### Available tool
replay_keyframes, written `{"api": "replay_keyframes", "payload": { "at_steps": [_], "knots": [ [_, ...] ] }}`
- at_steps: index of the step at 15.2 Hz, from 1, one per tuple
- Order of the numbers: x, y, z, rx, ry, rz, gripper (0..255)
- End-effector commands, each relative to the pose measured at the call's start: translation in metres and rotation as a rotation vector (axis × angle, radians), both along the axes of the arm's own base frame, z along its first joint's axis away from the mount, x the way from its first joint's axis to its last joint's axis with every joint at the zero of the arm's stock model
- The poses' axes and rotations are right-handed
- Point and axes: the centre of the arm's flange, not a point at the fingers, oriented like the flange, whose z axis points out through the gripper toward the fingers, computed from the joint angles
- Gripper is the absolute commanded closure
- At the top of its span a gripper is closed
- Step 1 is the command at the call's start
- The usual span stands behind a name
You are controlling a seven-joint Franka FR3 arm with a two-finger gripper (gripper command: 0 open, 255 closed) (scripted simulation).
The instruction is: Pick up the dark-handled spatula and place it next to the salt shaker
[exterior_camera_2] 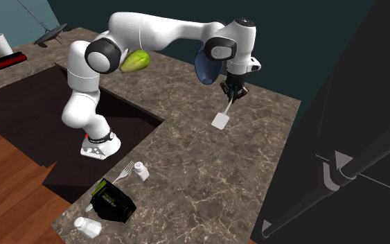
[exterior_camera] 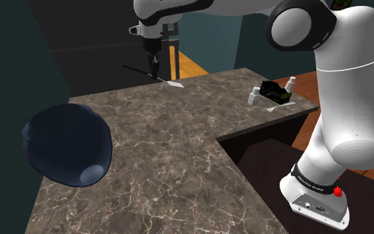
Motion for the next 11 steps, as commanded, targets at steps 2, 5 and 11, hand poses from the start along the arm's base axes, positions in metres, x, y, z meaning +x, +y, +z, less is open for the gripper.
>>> {"api": "replay_keyframes", "payload": {
  "at_steps": [2, 5, 11],
  "knots": [
    [0.0, -0.001, 0.016, 0.0, 0.0, 0.0, 255],
    [-0.006, -0.013, 0.022, 0.0, 0.0, 0.0, 255],
    [-0.039, -0.085, 0.022, 0.0, 0.0, 0.0, 255]
  ]
}}
